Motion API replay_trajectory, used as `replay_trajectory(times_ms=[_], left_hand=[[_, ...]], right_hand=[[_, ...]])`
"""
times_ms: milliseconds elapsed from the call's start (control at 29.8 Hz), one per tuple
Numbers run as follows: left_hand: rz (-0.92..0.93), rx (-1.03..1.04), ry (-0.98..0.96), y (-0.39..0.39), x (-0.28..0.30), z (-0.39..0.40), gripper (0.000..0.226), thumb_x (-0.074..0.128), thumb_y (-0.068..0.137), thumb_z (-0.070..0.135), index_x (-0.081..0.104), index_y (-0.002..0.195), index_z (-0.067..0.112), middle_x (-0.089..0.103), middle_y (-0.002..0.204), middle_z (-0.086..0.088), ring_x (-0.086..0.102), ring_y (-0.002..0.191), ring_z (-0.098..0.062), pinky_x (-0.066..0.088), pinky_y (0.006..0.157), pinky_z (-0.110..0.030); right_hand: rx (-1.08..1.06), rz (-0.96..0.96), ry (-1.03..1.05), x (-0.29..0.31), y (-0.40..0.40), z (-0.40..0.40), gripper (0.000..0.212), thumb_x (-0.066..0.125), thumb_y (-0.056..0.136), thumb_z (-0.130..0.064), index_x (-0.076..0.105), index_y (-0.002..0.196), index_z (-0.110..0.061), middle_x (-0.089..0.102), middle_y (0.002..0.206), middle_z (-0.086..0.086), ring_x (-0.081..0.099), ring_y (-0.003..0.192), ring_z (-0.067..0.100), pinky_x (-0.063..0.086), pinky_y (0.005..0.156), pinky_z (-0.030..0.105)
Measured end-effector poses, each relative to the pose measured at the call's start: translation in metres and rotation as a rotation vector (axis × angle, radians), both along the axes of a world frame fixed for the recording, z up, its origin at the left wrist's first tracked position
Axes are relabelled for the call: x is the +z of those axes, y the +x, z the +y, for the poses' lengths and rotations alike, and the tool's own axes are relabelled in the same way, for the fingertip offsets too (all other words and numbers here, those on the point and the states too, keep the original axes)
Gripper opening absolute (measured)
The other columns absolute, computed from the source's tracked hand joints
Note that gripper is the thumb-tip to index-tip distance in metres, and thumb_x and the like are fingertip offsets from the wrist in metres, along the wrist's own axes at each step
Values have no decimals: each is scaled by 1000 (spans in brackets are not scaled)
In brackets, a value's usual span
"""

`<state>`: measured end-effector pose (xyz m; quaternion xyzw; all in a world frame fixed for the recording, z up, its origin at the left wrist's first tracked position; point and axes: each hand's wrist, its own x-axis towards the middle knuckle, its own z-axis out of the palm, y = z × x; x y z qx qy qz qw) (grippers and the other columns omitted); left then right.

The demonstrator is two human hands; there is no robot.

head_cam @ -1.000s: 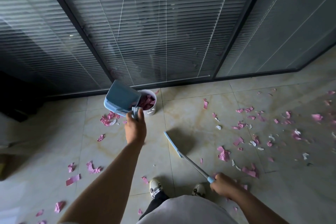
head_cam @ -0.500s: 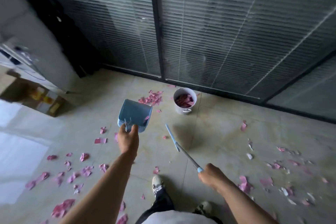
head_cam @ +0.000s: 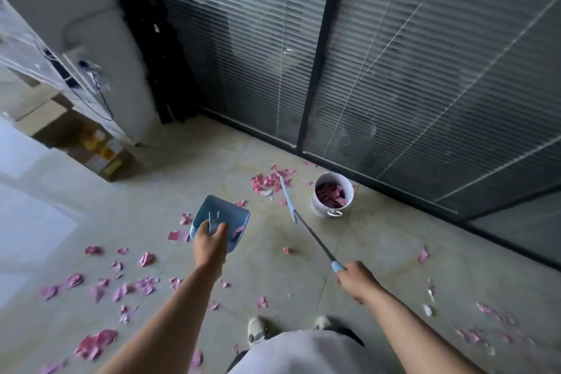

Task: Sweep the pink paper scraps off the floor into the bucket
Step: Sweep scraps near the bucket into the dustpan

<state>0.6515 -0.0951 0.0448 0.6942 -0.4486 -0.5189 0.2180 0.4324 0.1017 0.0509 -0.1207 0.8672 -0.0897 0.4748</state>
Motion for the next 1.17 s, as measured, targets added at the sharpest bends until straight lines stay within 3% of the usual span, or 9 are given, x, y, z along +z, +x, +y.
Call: replay_trajectory(times_ms=[101, 201, 402, 704, 972, 1106, 1174], left_hand=[[-3, 5, -1, -23, -4, -14, 18, 49, 68, 33, 53, 77, 18, 60, 75, -13, 48, 61, -25, 38, 51, -28], [-40, -30, -6, -52, -9, -27, 14, 51, 73, 29, 53, 78, 16, 60, 74, -11, 50, 59, -26, 40, 53, -31], [-56, -53, 11, -107, -16, -60, 14, 52, 84, 22, 57, 86, 8, 49, 58, -8, 39, 41, -18, 34, 42, -23], [-12, -138, 46, -165, -6, -93, 8, 51, 88, 17, 54, 81, 14, 41, 56, -5, 31, 38, -14, 27, 39, -19], [-42, -296, 41, -192, -14, -120, 10, 51, 86, 20, 58, 89, 13, 49, 59, -6, 35, 40, -16, 31, 39, -22], [-60, -319, 62, -193, -13, -131, 9, 50, 88, 17, 57, 88, 10, 48, 61, -7, 36, 42, -17, 33, 41, -23], [-64, -309, 71, -185, -9, -132, 9, 50, 89, 17, 56, 89, 10, 46, 60, -6, 36, 44, -16, 32, 42, -23]], right_hand=[[-262, -113, -106, 4, -18, -21, 8, 54, 84, -13, 57, 80, -7, 46, 57, 6, 29, 35, 13, 20, 39, 13], [-455, -223, -163, -2, -40, -47, 10, 52, 87, -12, 53, 77, -8, 42, 56, 6, 23, 31, 11, 16, 41, 12], [-727, -391, -231, -19, -88, -96, 25, 45, 91, -15, 42, 67, -13, 36, 54, 4, 20, 31, 10, 14, 45, 13], [-983, -420, -273, -19, -112, -110, 16, 45, 96, -19, 52, 81, -16, 37, 55, 2, 19, 29, 9, 17, 38, 11], [-1065, -308, -256, -22, -127, -95, 20, 46, 95, -21, 48, 77, -13, 35, 56, 4, 21, 26, 9, 16, 38, 10], [-869, -55, -117, -48, -153, -92, 16, 46, 91, -15, 57, 89, -4, 42, 58, 7, 35, 41, 18, 23, 41, 20], [-747, -33, -72, -48, -179, -103, 12, 41, 90, -10, 51, 84, -6, 42, 61, 7, 37, 49, 18, 26, 43, 23]])
